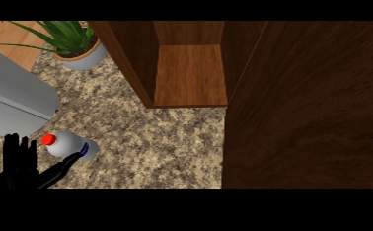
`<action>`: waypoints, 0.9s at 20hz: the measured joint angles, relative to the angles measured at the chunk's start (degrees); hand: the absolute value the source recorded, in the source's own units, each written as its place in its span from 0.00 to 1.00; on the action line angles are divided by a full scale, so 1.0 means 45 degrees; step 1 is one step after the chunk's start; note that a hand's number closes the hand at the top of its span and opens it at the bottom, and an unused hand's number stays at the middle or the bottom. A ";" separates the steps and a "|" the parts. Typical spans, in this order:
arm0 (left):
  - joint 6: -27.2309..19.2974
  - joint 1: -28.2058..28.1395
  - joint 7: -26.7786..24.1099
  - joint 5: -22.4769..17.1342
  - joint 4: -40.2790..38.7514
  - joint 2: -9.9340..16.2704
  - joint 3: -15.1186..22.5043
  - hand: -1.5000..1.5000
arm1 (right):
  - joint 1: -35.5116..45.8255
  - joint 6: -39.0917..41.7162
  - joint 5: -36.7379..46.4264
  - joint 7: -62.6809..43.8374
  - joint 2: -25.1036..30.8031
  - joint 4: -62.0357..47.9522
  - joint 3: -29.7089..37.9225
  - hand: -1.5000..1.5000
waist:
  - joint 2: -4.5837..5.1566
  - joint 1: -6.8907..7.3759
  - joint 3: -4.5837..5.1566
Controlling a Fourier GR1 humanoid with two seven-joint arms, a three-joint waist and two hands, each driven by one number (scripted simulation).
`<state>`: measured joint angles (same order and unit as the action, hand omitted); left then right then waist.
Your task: Pick up the bottled water, place it into the cabinet and close the cabinet
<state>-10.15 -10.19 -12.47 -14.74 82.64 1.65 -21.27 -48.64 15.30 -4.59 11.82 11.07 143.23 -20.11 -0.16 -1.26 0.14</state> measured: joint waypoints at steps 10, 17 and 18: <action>0.1942 0.1788 -0.3953 -0.0260 -0.5556 0.0294 -0.0597 0.00 | -0.0984 0.0143 0.0208 0.0977 0.0420 0.0018 -0.0188 0.00 | 0.0019 -0.0038 0.0004; 0.2896 0.3199 -0.6214 -0.0385 -0.8790 0.0744 -0.1101 1.00 | -0.1572 0.0269 0.0272 0.1684 0.0767 0.0022 -0.0124 0.00 | 0.0032 -0.0079 0.0007; 0.2940 0.3376 -0.6524 -0.0319 -0.9218 0.0855 -0.1135 1.00 | -0.1602 0.0273 0.0286 0.1770 0.0799 0.0008 -0.0098 0.00 | 0.0030 -0.0070 -0.0003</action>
<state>3.09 5.00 -41.83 -16.18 41.16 5.50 -26.37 -55.85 16.53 -3.30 19.79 14.66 143.26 -20.55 -0.02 -1.58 0.13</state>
